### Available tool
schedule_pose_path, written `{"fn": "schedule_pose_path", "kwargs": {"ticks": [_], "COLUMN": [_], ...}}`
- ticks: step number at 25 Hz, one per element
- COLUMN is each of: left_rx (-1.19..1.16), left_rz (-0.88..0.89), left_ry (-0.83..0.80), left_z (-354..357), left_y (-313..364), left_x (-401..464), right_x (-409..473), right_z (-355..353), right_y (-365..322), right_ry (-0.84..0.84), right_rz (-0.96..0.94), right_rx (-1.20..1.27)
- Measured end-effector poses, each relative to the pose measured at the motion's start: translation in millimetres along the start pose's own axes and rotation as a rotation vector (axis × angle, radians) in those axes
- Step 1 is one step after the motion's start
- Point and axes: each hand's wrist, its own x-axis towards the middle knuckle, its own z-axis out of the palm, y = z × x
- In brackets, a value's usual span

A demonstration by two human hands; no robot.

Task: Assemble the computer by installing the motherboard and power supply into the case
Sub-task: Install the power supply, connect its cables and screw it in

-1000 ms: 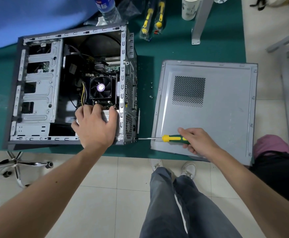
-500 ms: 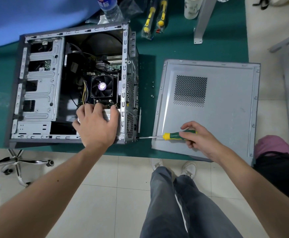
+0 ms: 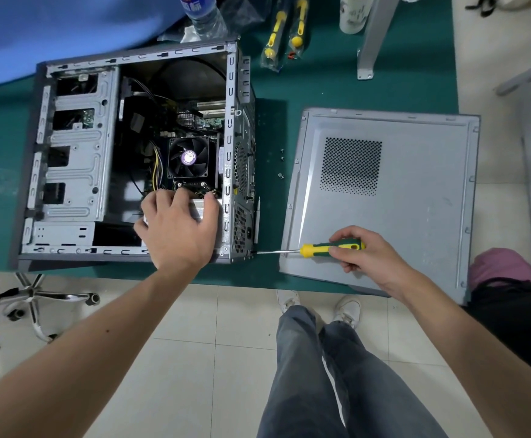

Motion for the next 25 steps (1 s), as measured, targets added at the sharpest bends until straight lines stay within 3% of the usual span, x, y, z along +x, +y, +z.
{"fn": "schedule_pose_path", "kwargs": {"ticks": [6, 11, 16, 22, 25], "left_rx": [-0.008, -0.015, -0.010, -0.005, -0.003], "left_rz": [-0.001, 0.000, -0.002, 0.000, -0.001], "left_ry": [0.009, 0.016, 0.016, 0.017, 0.012], "left_z": [1, 2, 3, 2, 2], "left_y": [-1, -1, -3, -2, -2], "left_x": [0, 1, 1, 1, 1], "right_x": [1, -1, -2, -6, -2], "right_z": [10, 3, 10, 9, 11], "right_y": [4, 6, 5, -1, 0], "right_ry": [0.044, 0.062, 0.128, 0.102, 0.159], "right_rz": [0.144, -0.011, 0.152, -0.017, 0.054], "right_rx": [-0.037, 0.043, -0.124, -0.031, -0.072]}}
